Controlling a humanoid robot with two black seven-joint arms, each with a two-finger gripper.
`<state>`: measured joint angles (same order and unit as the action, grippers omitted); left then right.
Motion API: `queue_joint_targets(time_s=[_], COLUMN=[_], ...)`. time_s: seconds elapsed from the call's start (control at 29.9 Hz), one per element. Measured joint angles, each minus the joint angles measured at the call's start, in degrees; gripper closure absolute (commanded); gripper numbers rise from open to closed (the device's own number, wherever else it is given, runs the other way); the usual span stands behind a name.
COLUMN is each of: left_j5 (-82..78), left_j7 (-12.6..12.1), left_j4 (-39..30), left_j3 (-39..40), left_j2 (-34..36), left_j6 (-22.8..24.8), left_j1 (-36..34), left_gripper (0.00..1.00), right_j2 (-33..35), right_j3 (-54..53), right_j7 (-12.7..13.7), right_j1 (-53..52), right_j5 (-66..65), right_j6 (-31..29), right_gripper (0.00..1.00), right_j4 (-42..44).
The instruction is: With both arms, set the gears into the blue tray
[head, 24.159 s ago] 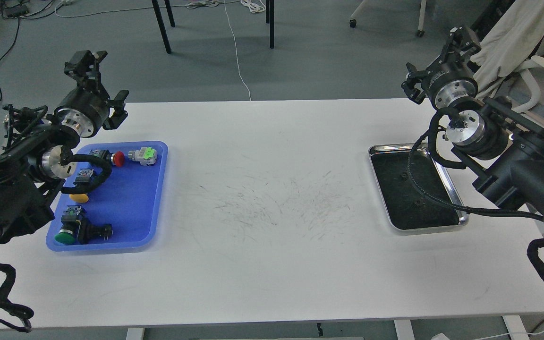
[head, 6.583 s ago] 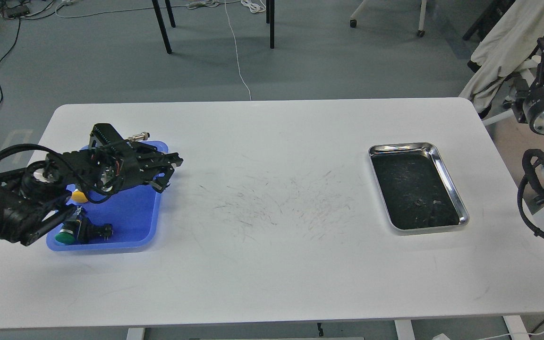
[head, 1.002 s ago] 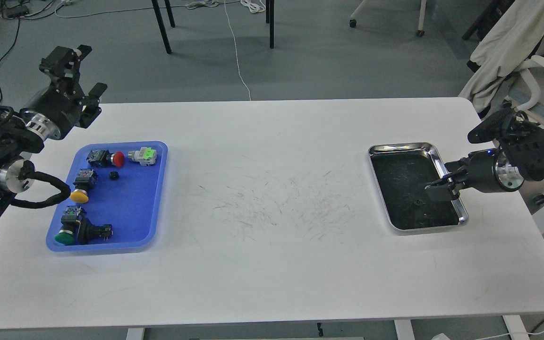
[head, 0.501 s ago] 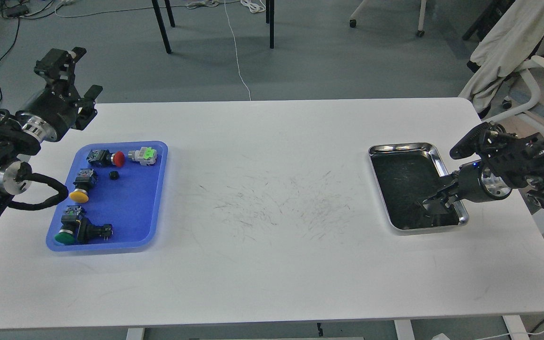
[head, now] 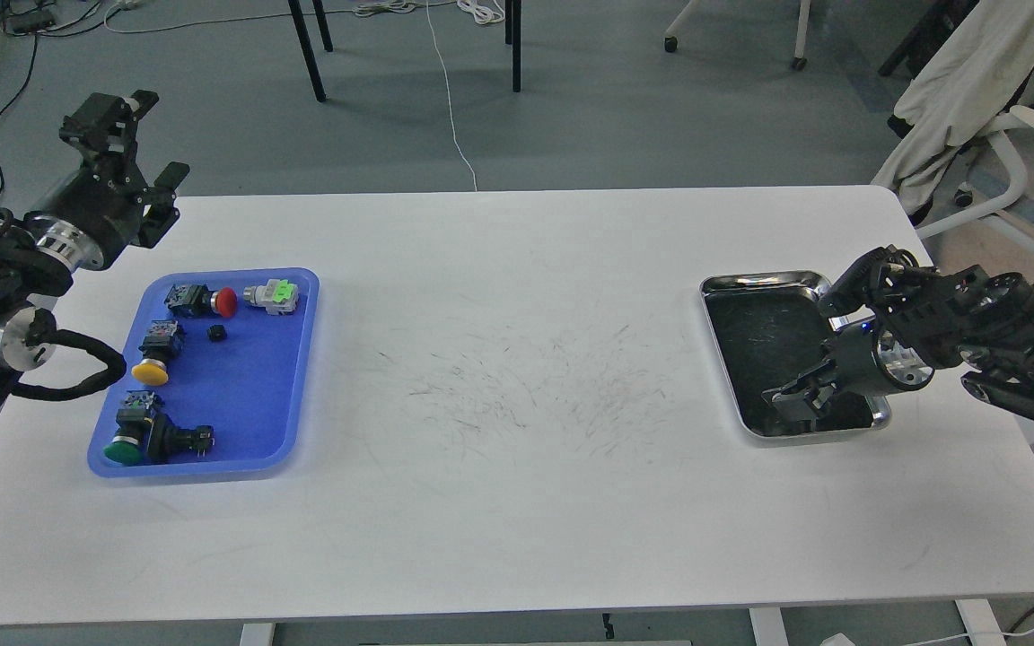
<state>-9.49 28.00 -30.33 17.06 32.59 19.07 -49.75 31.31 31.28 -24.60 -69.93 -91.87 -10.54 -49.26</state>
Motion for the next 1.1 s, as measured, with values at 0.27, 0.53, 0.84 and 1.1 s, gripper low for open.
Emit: queue_joint_targets(time_s=[0.27, 0.53, 0.84, 1.1], left_j5=[0.0, 0.0, 0.0, 0.0], left_j7=[0.0, 0.0, 0.0, 0.0], left_j4=[-0.07, -0.07, -0.08, -0.08], left_j3=[0.0, -0.01, -0.01, 0.0], left_j2=[0.01, 0.1, 0.19, 0.29], left_j6=[0.0, 0.0, 0.0, 0.0], left_j1=[0.25, 0.27, 0.27, 0.35], left_gripper=[0.06, 0.06, 0.06, 0.06], right_j2=[-0.2, -0.46, -0.54, -0.54], right_j3=[0.07, 0.17, 0.19, 0.19], right_j7=[-0.02, -0.52, -0.53, -0.59], right_j1=[1.1, 1.42, 1.46, 1.51], right_j5=[-0.08, -0.14, -0.16, -0.23], right_j6=[0.0, -0.01, -0.04, -0.02], right_gripper=[0.44, 0.52, 0.55, 0.72], right_j4=[0.72, 1.41, 2.06, 2.18])
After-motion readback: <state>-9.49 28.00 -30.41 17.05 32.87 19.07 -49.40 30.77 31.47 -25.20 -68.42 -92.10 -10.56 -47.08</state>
